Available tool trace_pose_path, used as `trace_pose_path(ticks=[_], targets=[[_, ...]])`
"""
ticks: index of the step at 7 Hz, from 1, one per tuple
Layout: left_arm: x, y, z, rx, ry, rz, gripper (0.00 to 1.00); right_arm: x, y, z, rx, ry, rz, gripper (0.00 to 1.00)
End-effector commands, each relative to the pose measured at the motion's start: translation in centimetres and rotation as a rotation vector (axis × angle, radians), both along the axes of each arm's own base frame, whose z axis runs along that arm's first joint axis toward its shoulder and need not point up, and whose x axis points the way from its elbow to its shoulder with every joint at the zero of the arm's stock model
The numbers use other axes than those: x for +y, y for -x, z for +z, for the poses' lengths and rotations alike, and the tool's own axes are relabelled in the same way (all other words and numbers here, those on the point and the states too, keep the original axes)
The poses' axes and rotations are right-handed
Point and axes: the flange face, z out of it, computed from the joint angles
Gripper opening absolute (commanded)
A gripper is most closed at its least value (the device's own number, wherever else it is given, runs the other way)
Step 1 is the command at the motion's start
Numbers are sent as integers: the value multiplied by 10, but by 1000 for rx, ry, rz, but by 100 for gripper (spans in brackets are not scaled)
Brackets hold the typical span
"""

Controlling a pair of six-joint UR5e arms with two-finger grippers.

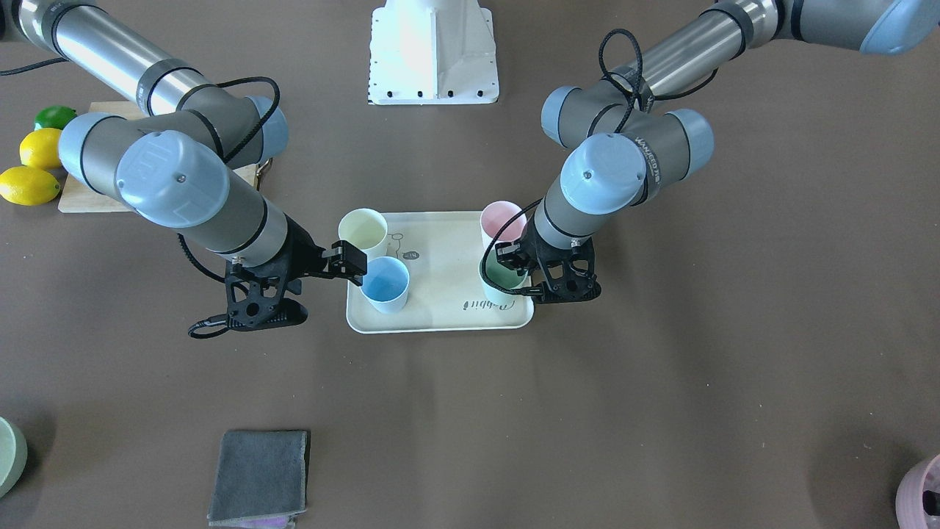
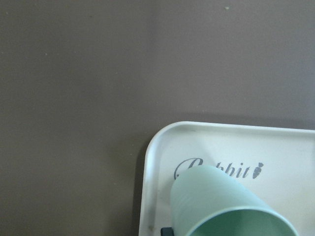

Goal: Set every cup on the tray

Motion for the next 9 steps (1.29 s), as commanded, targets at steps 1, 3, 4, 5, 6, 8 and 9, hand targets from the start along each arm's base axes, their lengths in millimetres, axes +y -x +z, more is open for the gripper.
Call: trace_pose_path(ticks=[1,3,4,5,6,8,9], targets=[[-21,36,-4,14,-16,-44,98,-3,-62,39,4,-28,17,100],[-20,132,53,-22,-92,-54,98,-19,-143,100,11,-67,9,100],[-13,192,82,-51,-166,-32,98,-24,-170,132,34,-106,-7,100],[-17,237,113,-107,-217,21,98,-24,-195,162,61,-152,-39,100],[-26,291,149,-151,-267,54,98,-20,-222,194,88,-177,-68,100],[-22,393,221,-209,-340,102,98,-10,-275,255,123,-208,-94,100],[-10,420,247,-173,-332,125,98,-9,-302,281,136,-224,-103,100]])
